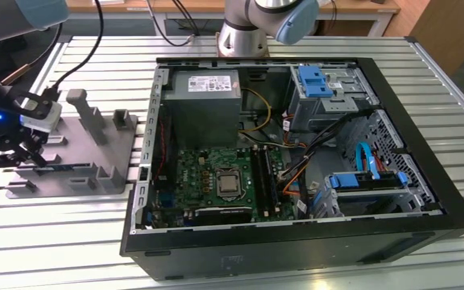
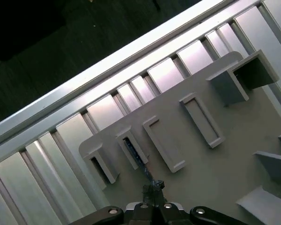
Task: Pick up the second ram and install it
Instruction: 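Pick up the second ram and move it above second insertion slot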
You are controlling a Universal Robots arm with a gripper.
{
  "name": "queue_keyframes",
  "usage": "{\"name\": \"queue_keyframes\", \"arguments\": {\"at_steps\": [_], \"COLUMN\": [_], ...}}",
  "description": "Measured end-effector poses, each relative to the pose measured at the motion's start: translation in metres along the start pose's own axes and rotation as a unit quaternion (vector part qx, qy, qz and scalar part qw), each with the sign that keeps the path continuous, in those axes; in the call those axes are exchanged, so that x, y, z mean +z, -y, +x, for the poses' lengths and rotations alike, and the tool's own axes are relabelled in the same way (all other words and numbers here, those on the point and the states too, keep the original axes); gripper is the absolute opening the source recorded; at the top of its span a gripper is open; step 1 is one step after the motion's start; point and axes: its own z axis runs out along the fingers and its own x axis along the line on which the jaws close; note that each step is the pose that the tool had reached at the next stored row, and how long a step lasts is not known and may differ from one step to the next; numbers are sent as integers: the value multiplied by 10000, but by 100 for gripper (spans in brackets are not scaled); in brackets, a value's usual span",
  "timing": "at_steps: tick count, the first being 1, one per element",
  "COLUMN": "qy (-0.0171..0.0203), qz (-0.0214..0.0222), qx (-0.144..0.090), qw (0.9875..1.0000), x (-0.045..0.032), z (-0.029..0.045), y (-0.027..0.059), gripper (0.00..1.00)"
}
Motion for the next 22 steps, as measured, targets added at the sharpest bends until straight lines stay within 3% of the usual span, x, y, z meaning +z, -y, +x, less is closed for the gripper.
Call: {"name": "queue_keyframes", "arguments": {"at_steps": [11,22], "qy": [-18,-36], "qz": [-13,-26], "qx": [-493,-1010], "qw": [9988,9949], "x": [0,0], "z": [0,0], "y": [0,0], "gripper": [10,10]}}
